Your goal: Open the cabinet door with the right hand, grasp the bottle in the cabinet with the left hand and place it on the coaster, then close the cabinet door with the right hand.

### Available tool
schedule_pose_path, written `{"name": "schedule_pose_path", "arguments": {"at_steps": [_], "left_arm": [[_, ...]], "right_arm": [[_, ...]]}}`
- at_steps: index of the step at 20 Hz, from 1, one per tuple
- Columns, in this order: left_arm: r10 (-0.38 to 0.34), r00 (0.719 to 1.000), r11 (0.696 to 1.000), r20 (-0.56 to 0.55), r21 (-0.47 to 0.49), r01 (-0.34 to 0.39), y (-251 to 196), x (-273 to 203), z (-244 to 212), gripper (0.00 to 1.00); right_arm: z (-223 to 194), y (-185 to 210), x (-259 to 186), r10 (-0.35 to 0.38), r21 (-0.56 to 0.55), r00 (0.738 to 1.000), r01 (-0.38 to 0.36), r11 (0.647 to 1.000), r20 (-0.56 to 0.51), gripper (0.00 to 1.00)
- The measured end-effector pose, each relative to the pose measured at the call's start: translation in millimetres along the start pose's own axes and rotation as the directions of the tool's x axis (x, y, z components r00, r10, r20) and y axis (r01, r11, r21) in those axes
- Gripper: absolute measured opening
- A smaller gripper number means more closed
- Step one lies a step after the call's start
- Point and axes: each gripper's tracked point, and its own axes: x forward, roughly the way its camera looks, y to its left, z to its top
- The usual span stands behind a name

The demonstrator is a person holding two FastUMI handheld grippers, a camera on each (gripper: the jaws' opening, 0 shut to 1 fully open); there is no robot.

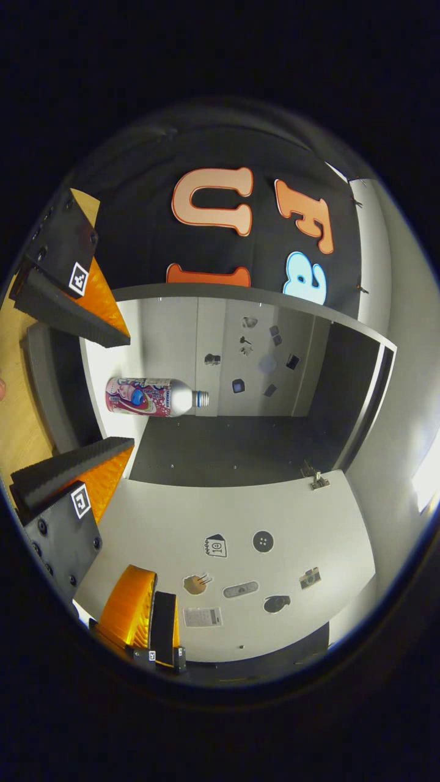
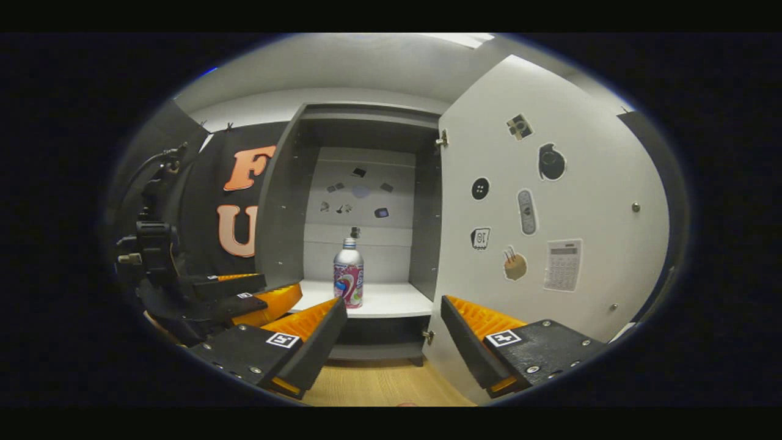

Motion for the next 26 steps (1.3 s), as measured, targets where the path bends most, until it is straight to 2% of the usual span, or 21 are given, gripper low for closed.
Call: {"name": "schedule_pose_path", "arguments": {"at_steps": [5,7,8,9,11,16,19,26], "left_arm": [[-0.008,0.999,1.0,0.036,0.002,0.008,-8,40,5,0.97],[-0.012,0.999,1.0,0.043,0.015,0.011,-12,59,4,0.94],[-0.014,0.999,1.0,0.047,0.02,0.013,-14,68,3,0.97],[-0.018,0.999,1.0,0.051,0.022,0.017,-16,77,0,0.95],[-0.019,0.999,1.0,0.041,0.026,0.018,-18,98,-7,0.97],[0.001,1.0,0.999,0.007,0.047,-0.001,-13,140,-31,0.94],[0.015,1.0,0.998,-0.007,0.06,-0.015,-8,158,-38,0.97],[0.035,0.999,0.997,-0.025,0.075,-0.033,-7,180,-42,0.95]], "right_arm": [[-8,-11,23,0.017,0.006,1.0,-0.017,1.0,-0.008,0.96],[-12,-17,30,0.019,-0.016,1.0,-0.019,1.0,-0.012,0.97],[-15,-19,34,0.018,-0.023,1.0,-0.018,1.0,-0.016,0.95],[-19,-20,37,0.019,-0.026,1.0,-0.019,0.999,-0.02,0.95],[-23,-22,45,0.022,-0.019,1.0,-0.022,1.0,-0.02,0.95],[-41,-15,58,0.052,0.004,0.997,-0.052,0.999,-0.052,0.95],[-48,-10,62,0.07,0.001,0.995,-0.071,0.998,-0.066,0.95],[-59,-8,61,0.096,-0.012,0.991,-0.097,0.995,-0.09,0.95]]}}
